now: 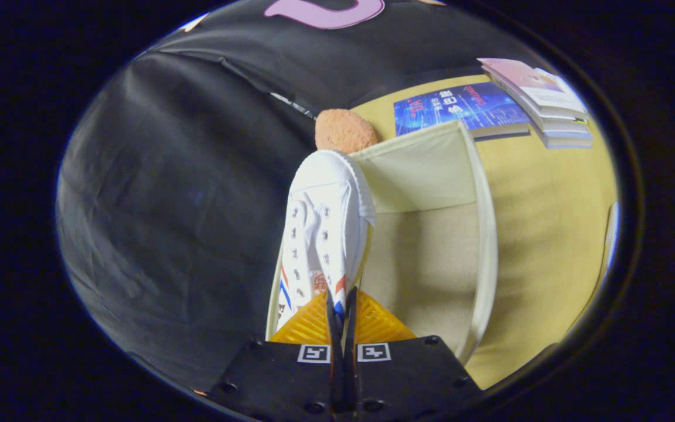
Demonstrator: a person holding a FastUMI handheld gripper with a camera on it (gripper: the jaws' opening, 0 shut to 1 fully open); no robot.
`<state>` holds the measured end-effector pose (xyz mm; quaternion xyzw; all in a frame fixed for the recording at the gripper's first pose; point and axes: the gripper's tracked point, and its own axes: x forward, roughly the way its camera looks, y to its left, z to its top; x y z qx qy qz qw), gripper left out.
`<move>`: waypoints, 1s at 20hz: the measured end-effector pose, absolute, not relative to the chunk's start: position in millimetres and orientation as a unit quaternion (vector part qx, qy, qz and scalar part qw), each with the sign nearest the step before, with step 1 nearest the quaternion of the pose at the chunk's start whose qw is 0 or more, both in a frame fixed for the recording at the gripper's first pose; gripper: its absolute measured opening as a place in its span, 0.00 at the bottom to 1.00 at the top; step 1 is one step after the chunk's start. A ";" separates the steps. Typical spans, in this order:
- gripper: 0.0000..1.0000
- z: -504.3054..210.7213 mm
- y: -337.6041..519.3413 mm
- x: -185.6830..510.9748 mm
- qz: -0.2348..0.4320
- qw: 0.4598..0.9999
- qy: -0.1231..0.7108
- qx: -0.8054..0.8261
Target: Open the storage box then place both shoes into the box .Put the left shoe in first, then the right shoe, with the right side of both shoes facing outward in a uniform manner.
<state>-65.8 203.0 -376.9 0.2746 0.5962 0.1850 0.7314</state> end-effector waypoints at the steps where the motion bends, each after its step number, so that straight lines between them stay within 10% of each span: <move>1: 0.03 -383.7 204.9 -68.0 0.181 0.726 0.606 0.272; 16: 0.04 -434.9 211.4 -85.1 0.083 0.701 0.686 0.178; 20: 0.18 -444.1 201.4 -84.5 0.072 0.700 0.694 0.153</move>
